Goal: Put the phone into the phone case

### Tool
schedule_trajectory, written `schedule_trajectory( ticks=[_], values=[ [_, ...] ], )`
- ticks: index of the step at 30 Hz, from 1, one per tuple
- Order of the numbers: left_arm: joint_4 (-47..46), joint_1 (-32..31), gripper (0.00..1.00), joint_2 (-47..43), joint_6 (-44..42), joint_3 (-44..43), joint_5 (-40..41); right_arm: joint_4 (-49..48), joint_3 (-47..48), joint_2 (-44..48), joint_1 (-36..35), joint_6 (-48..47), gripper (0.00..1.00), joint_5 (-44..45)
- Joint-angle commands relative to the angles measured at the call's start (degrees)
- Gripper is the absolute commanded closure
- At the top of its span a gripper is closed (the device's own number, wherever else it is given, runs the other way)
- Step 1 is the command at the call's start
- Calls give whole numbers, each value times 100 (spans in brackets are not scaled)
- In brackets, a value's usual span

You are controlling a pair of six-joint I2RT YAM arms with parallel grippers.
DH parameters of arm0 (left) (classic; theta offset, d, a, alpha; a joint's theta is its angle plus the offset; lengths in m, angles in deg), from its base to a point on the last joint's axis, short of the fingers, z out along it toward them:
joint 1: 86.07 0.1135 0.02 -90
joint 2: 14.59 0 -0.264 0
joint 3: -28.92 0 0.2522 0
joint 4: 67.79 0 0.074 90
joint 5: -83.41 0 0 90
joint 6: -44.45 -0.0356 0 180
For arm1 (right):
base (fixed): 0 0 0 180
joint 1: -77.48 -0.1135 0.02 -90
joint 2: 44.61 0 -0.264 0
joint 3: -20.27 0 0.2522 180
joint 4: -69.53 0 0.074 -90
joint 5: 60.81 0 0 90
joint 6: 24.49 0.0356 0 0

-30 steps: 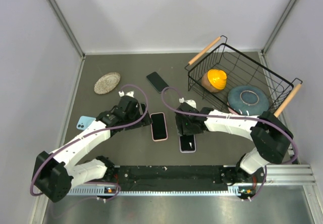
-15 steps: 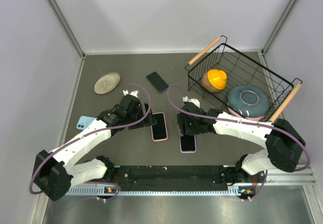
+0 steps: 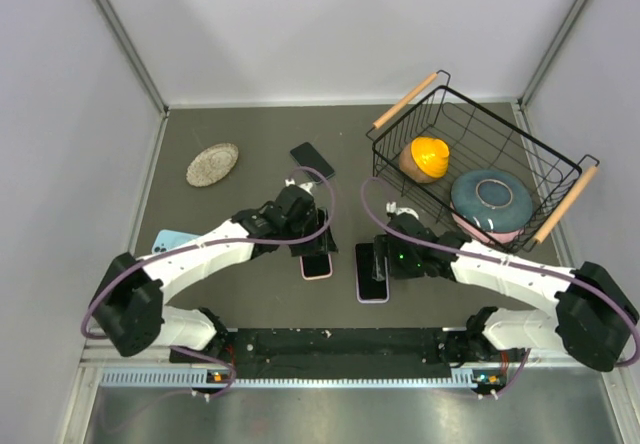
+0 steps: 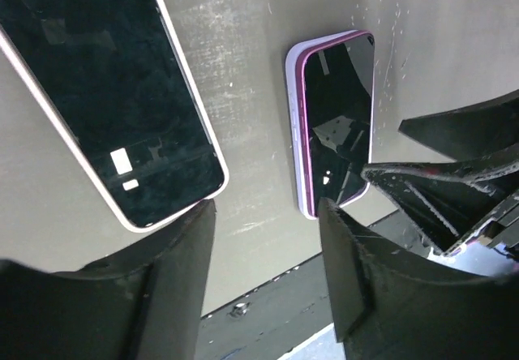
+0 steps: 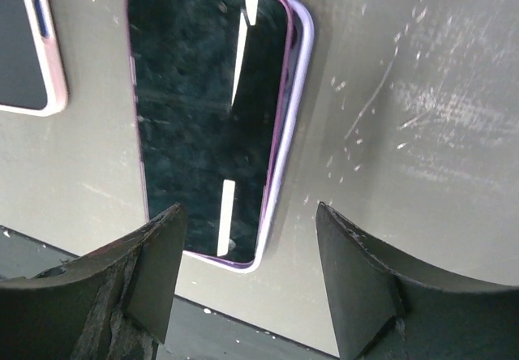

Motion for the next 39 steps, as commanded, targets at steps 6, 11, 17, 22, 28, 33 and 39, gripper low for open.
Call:
schedule_trajectory(
  ticks=[6,11,17,22,28,33,39],
  values=[
    [-948,-230,56,1140,321,-549,-387,-968,-920,669,209,274,44,-425],
    [-1203,-318,59,1694,383,-734,-449,-1460,-1308,986,305,476,45,-425],
    [-1265,-415,60,2222,365,-875,-457,-1557,-1396,1153,349,547,43,-320],
    [-1256,-485,64,2468,322,-946,-483,-1873,-1475,1066,384,652,42,-390],
    [-1388,-643,74,2583,269,-884,-571,-2189,-1572,872,411,722,42,-599],
    [-1379,-775,84,2662,295,-840,-589,-2620,-1730,881,499,898,41,-917],
    [-1423,-802,85,2627,339,-665,-536,-2920,-1853,1091,560,1021,39,-1066]
  ],
)
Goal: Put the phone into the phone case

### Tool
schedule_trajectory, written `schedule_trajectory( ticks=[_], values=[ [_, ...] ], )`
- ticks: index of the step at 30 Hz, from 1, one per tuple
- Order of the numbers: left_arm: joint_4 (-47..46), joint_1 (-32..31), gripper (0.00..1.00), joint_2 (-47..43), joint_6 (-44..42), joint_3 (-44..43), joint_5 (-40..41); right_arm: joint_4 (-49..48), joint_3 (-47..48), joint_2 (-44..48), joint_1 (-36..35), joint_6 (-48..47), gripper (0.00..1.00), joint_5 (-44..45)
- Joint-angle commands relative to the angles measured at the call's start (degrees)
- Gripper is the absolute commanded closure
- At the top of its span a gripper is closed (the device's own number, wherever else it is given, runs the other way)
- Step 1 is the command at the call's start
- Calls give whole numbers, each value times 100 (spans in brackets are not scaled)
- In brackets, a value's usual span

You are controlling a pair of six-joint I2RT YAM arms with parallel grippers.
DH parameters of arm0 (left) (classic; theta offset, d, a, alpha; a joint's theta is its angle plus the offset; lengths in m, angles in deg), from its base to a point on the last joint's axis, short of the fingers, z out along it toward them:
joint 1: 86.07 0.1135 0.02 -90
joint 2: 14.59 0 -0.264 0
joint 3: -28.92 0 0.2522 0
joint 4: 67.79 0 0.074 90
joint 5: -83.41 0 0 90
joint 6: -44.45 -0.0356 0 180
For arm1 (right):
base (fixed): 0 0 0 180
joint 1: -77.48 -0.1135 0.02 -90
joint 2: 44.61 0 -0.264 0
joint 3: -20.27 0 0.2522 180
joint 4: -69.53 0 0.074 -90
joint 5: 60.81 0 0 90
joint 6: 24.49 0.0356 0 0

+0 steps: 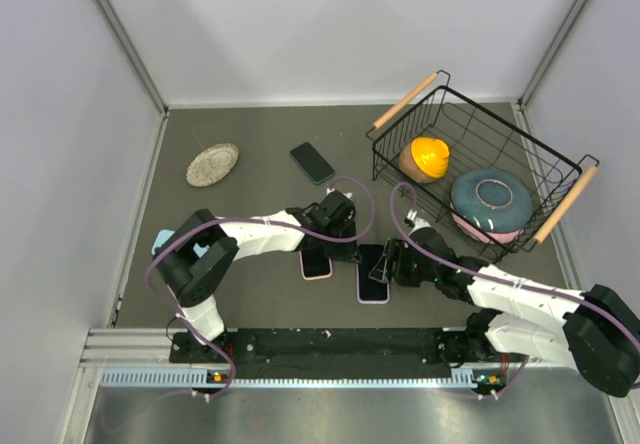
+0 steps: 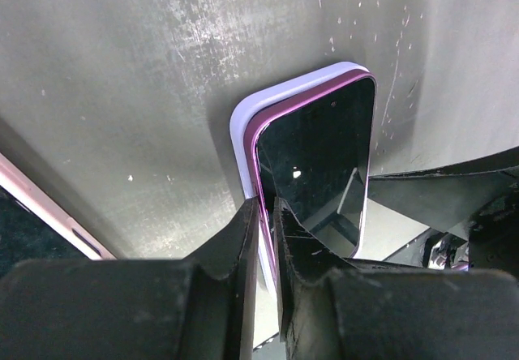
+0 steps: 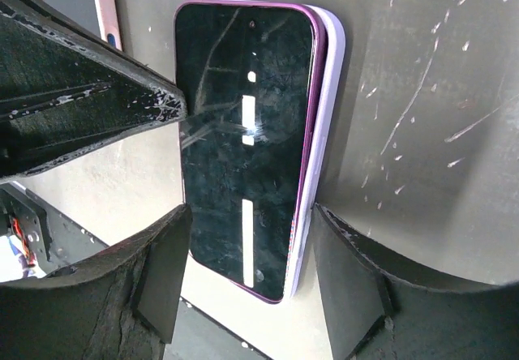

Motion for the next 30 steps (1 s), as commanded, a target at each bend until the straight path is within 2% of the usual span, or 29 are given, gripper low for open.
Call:
schedule_trajectory(
  ticks=[1,7,9,12,14,22,30],
  values=[
    [-166,-151,84,77,22,157,-132,-498,-57,230,79,154,40,-138],
    [-8,-151,77,-56,48,228,140,-507,-162,380,97,215,39,-76],
    [124,-151,75,-73,57,228,202,-193,-110,310,149,224,39,20],
    [133,-159,60,-161,49,254,219,-199,-101,152,185,189,39,-41],
    [133,-159,53,-170,31,237,193,-278,-180,152,185,215,39,-67],
    [133,-168,59,-73,-4,263,158,-295,-259,46,202,198,39,-14],
    [-52,-212,74,23,66,360,-87,-673,-311,283,194,373,39,-278]
  ],
)
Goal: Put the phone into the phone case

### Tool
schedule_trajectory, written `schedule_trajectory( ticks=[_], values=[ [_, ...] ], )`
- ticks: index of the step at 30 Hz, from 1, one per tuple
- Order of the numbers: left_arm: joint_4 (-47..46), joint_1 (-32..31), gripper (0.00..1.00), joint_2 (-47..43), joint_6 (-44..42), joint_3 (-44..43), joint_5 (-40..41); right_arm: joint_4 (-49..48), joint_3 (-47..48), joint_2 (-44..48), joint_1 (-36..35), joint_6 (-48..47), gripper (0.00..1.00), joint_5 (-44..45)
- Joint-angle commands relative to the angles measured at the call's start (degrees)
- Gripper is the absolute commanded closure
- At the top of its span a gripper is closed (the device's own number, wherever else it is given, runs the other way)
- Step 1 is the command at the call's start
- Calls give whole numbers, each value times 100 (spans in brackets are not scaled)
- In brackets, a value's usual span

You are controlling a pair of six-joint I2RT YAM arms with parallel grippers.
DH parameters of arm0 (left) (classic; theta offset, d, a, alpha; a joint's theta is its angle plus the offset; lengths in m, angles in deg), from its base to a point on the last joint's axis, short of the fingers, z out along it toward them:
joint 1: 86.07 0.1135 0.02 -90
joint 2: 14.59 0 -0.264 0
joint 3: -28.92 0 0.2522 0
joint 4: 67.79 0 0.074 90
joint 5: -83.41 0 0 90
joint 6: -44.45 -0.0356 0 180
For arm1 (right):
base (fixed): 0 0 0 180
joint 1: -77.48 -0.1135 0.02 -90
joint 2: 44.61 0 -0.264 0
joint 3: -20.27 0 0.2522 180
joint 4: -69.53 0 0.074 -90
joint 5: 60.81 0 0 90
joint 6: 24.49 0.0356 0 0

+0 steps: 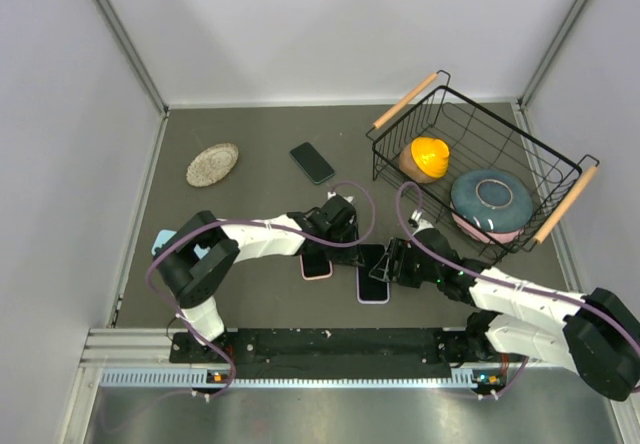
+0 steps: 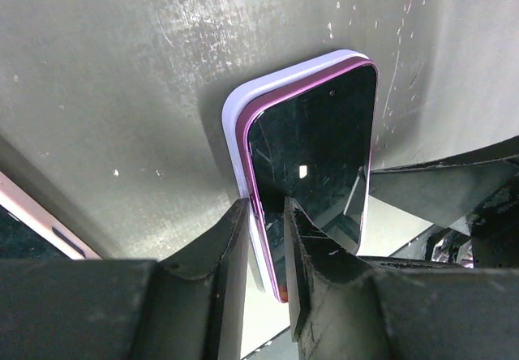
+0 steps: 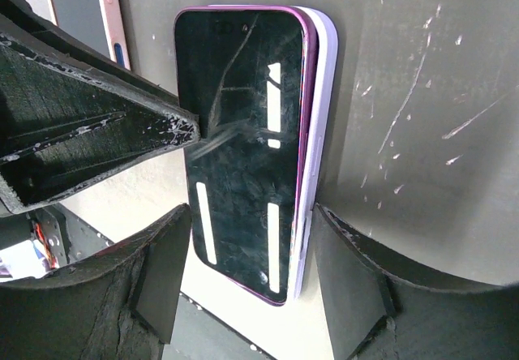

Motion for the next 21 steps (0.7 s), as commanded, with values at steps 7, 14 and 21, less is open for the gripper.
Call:
schedule_trajectory(
  ticks=[7,14,21],
  values=[
    [-142,-103,81,6,16,292,-568,-1175,-398,584,321,440,38,-676],
    [-705,-112,82,-65,218,547,-964,-2327,-733,655,832,792,38,-1502],
    [-960,-112,88,-3,315,617,-1245,-2371,-618,734,832,766,38,-1687]
  ],
)
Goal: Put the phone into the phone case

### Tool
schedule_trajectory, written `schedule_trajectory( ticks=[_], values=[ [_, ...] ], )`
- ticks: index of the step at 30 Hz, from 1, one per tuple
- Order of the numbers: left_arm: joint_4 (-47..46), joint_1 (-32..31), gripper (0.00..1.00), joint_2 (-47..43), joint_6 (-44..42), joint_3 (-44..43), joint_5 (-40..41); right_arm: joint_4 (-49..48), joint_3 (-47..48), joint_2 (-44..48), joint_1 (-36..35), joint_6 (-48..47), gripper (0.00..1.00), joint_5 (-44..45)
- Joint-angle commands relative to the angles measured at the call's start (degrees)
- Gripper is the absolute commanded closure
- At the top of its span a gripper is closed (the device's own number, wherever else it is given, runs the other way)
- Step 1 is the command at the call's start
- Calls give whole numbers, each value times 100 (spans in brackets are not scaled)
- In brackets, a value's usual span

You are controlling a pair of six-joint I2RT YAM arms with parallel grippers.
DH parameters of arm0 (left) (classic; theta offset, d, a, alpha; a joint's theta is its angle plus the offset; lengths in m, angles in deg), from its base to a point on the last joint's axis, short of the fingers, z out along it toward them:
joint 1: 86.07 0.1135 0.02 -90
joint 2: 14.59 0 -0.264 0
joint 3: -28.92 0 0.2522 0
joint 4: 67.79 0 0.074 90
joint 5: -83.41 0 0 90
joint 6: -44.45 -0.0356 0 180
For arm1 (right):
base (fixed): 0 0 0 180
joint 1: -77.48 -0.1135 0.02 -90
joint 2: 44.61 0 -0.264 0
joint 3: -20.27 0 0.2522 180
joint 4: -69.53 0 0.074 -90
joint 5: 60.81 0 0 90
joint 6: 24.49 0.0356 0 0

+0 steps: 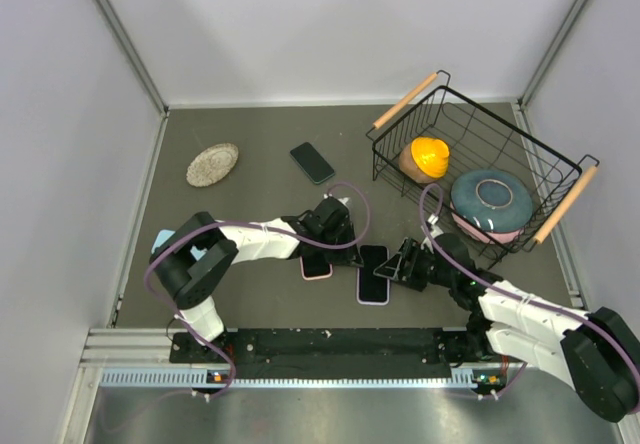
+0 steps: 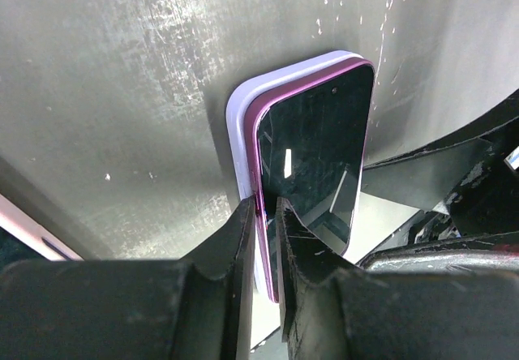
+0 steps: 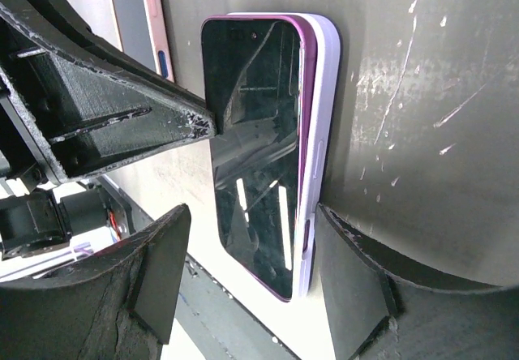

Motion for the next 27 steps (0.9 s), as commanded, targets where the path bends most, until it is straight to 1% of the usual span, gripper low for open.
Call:
schedule_trajectory(
  ticks=[1,5,6,10,14,22,27],
  values=[
    [-250,-219,88,80,153,220,-837,-1263,247,212,1,195,38,-542],
    [-241,-219,94,10,223,325,-872,-1508,204,247,10,222,38,-709],
    [-424,-219,96,1,250,360,-907,-1657,177,230,10,231,38,-753],
    [-505,-219,98,-87,320,431,-969,-1835,221,107,10,161,38,-1034],
    [-531,-219,100,-184,346,475,-960,-1817,317,107,1,169,38,-1096],
    [-795,-219,100,-166,557,580,-1311,-1931,239,177,10,292,37,-684],
    [-830,-219,100,-228,715,668,-1338,-2186,37,388,10,485,36,-341]
  ],
)
